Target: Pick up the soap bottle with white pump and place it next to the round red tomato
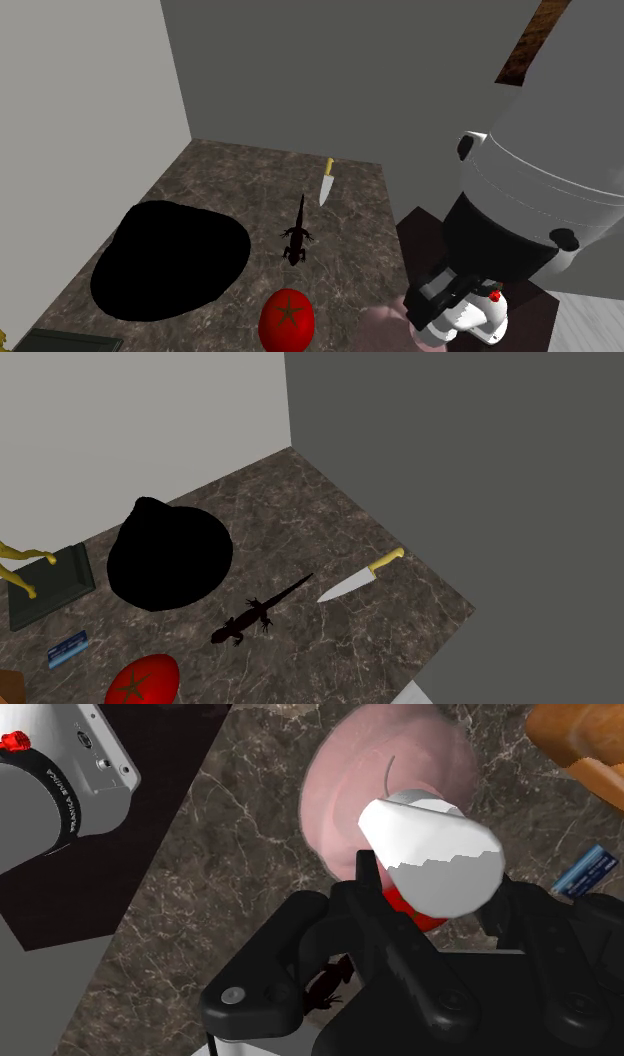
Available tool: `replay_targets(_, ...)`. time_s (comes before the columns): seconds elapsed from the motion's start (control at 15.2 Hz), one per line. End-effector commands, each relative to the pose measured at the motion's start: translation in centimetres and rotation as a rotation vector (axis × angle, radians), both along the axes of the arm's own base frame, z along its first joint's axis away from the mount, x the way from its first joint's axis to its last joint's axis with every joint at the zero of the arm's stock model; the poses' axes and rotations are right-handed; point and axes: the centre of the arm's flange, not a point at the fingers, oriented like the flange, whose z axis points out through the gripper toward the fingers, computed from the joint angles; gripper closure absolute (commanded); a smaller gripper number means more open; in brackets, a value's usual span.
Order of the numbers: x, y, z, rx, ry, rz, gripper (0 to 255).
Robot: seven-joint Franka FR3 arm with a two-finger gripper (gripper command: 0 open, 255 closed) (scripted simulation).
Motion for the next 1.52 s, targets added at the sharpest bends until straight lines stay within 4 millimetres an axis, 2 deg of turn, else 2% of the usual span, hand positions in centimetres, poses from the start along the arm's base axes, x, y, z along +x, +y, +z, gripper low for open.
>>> replay_targets(0.0,0.0,0.1,-1.1,0.001,-0.001,0.000,255)
replay_targets(1.32,0.0,0.1,-11.7,0.001,-0.001,0.000,255)
replay_targets(1.45,0.0,0.1,-11.7,0.001,-0.001,0.000,255)
